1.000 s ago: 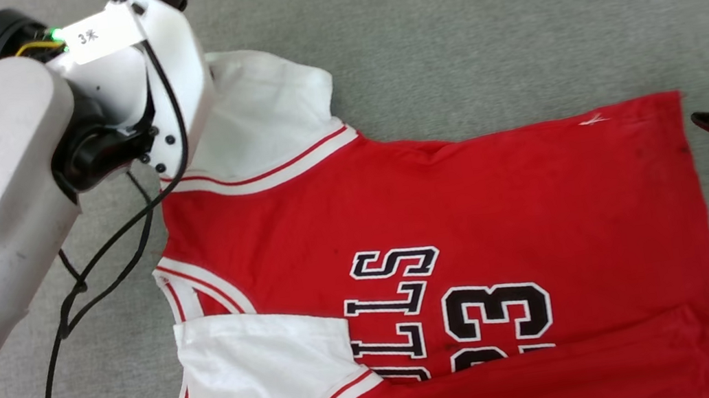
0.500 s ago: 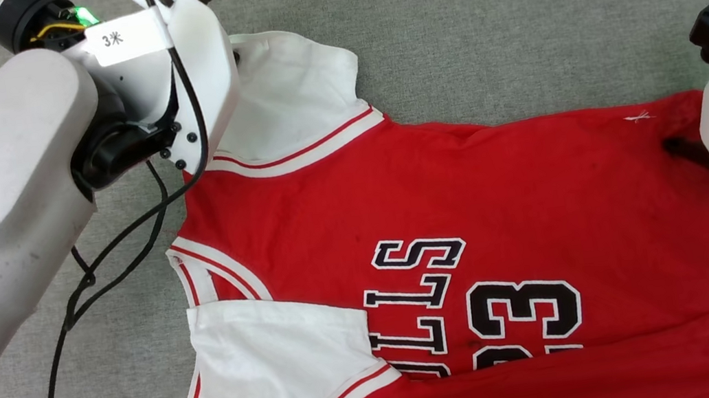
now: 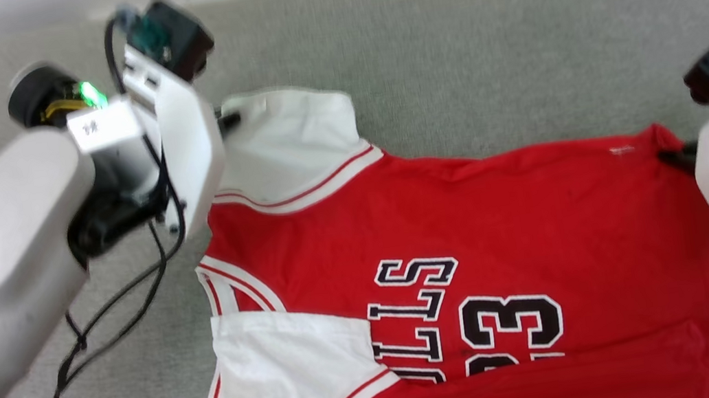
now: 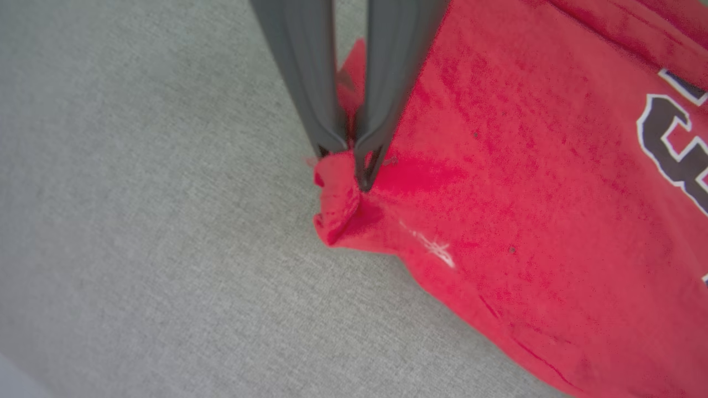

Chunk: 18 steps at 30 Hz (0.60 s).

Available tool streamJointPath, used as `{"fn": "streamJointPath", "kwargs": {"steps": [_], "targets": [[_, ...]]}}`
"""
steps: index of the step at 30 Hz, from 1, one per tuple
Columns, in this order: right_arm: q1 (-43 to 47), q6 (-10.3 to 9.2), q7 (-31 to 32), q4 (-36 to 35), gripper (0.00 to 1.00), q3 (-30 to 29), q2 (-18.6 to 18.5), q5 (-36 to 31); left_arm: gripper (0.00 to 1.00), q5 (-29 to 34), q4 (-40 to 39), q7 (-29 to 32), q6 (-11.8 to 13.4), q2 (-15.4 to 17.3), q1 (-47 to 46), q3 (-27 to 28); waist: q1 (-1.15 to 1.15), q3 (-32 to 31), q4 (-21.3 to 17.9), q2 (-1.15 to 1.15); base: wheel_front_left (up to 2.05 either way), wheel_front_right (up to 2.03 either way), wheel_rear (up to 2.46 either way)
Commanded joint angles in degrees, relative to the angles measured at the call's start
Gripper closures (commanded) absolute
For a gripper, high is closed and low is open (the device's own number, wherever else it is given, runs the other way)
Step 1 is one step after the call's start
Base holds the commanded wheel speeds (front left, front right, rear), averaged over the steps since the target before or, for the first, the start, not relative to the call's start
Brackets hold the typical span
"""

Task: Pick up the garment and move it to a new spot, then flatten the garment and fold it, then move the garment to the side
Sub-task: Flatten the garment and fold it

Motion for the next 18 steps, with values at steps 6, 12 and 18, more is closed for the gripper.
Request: {"fn": "streamJointPath", "kwargs": {"steps": [6,12,18], "targets": [[7.7,-0.05,-5.64,-1.49,1.0,0.69,-2.47,2.26,1.0,-1.52,-4.58,-2.74,1.96,3.74,8.78,-1.38,0.0,-7.7,0.64,0.0,0.0,0.0,0.0],[15.75,-0.05,-9.41,-3.15,1.0,0.38,-3.19,2.98,1.0,-3.72,-10.22,-5.33,5.48,7.7,18.57,-2.85,0.0,-12.19,0.78,0.0,0.0,0.0,0.0],[23.76,-0.05,-11.58,-4.21,1.0,-0.94,-2.81,3.17,1.0,-5.66,-14.97,-7.78,9.44,11.49,28.49,-5.05,0.0,-13.84,0.74,0.0,0.0,0.0,0.0]]}}
